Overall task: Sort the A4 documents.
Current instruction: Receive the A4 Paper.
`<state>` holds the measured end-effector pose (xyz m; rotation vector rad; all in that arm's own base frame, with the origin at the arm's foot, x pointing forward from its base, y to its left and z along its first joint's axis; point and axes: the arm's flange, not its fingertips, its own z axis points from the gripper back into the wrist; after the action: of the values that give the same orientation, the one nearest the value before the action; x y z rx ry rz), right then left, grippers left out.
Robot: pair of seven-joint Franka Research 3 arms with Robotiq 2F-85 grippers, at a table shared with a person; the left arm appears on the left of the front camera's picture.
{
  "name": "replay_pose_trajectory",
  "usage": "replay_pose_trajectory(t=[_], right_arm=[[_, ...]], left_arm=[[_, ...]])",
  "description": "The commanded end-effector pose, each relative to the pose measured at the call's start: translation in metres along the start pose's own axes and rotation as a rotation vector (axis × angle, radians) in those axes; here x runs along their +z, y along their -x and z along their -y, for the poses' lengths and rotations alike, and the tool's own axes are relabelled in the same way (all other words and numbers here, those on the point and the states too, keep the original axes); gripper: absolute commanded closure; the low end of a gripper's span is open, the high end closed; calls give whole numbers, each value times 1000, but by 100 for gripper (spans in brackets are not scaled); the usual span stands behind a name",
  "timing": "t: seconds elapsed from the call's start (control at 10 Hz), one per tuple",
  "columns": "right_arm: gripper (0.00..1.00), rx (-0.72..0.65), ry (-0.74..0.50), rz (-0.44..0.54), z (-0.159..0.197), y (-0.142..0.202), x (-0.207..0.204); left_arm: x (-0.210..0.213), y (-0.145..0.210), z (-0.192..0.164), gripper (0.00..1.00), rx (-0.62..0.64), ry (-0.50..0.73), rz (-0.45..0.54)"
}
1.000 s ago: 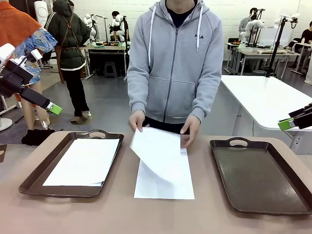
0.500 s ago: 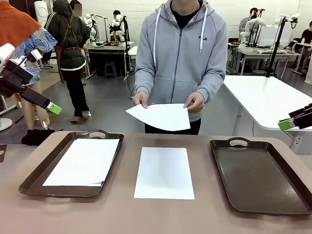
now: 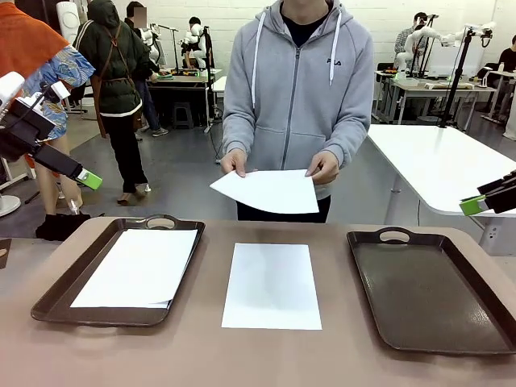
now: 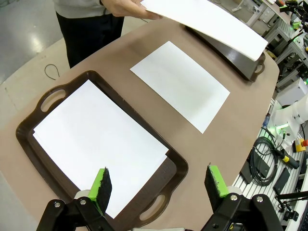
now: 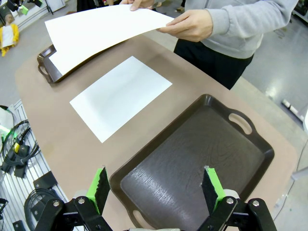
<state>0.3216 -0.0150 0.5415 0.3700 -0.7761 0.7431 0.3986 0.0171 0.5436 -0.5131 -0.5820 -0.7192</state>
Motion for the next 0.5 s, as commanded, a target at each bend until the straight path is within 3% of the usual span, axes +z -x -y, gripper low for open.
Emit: replay_pose_trajectory(t=[0.0, 0.4], right_arm=[[0, -2, -17, 7, 1, 0, -3], [0, -2, -17, 7, 1, 0, -3]], left_arm=[[1, 1, 0, 0, -7, 12, 11], [1, 1, 0, 0, -7, 12, 11]])
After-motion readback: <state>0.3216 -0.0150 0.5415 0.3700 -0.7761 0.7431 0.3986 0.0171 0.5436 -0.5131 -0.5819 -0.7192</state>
